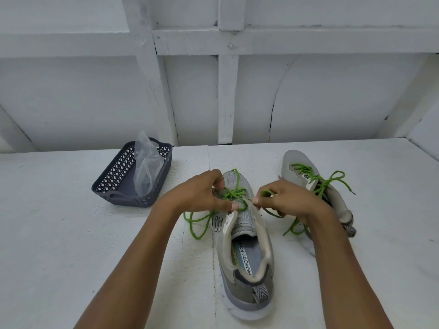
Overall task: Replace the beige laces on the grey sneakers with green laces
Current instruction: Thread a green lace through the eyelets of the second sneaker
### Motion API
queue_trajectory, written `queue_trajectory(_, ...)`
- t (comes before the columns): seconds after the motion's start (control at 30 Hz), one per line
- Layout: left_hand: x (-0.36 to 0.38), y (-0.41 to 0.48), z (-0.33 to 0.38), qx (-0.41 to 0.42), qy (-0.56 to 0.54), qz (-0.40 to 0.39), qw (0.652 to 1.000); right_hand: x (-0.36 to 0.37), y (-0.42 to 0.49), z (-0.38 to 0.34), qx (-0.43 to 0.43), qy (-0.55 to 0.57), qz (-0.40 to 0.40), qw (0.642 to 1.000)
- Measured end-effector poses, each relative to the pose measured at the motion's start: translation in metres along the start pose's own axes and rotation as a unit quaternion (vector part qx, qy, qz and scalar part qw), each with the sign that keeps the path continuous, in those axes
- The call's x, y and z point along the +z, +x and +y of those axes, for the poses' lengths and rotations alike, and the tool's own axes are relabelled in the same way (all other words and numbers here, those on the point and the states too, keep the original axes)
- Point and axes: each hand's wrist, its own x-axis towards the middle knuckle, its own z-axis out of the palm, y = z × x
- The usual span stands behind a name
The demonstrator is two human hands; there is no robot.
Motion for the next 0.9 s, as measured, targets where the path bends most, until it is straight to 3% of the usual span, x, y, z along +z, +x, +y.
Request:
queue_trajectory(0.07,0.000,-0.001,0.000,0.001,-0.011,0.008,1.000,0.000,0.000,-0.006,-0.040,0.160,0.064,0.984)
queue_trajectory(0.13,0.000,-0.002,0.000,0.000,-0.016,0.016,1.000,-0.005,0.002,-0.010,-0.064,0.438,0.092,0.892)
queue_trajectory(0.17,0.001,-0.003,0.000,-0.002,-0.015,0.019,1.000,-0.009,0.002,-0.010,-0.061,0.521,0.102,0.845)
queue_trajectory(0.2,0.002,-0.003,-0.001,-0.004,-0.013,0.020,1.000,-0.013,0.001,-0.009,-0.042,0.537,0.123,0.833)
queue_trajectory(0.27,0.004,-0.003,-0.002,-0.007,-0.008,0.022,1.000,-0.018,0.000,-0.004,0.011,0.394,0.148,0.907)
queue_trajectory(0.33,0.005,-0.002,-0.001,-0.010,-0.008,0.023,1.000,-0.015,-0.003,-0.002,0.057,0.152,0.090,0.983)
queue_trajectory(0.4,0.005,-0.001,0.000,-0.012,-0.008,0.019,1.000,-0.007,-0.005,-0.003,0.068,-0.030,0.007,0.997)
queue_trajectory(0.43,0.005,-0.001,0.000,-0.014,-0.008,0.018,1.000,-0.004,-0.004,-0.004,0.056,-0.050,-0.006,0.997)
queue_trajectory(0.5,0.005,-0.001,0.000,-0.013,-0.010,0.017,1.000,0.000,-0.002,-0.007,0.014,0.040,0.025,0.999)
queue_trajectory(0.57,0.005,-0.002,-0.001,-0.014,-0.014,0.015,1.000,-0.003,0.000,-0.009,-0.031,0.261,0.075,0.962)
queue_trajectory(0.63,0.004,-0.002,-0.001,-0.017,-0.016,0.013,1.000,-0.011,0.001,-0.012,-0.053,0.519,0.090,0.848)
queue_trajectory(0.67,0.004,-0.002,0.000,-0.017,-0.014,0.013,1.000,-0.015,0.001,-0.010,-0.042,0.565,0.111,0.816)
queue_trajectory(0.7,0.004,-0.002,0.000,-0.017,-0.012,0.013,1.000,-0.018,0.000,-0.010,-0.017,0.545,0.139,0.826)
queue_trajectory(0.77,0.004,-0.002,-0.001,-0.018,-0.007,0.010,1.000,-0.021,0.000,-0.005,0.032,0.390,0.167,0.905)
queue_trajectory(0.83,0.004,-0.001,0.000,-0.018,-0.005,0.005,1.000,-0.016,0.000,-0.001,0.056,0.195,0.118,0.972)
queue_trajectory(0.9,0.004,0.000,0.000,-0.017,-0.004,0.006,1.000,-0.007,0.000,-0.002,0.061,0.040,0.029,0.997)
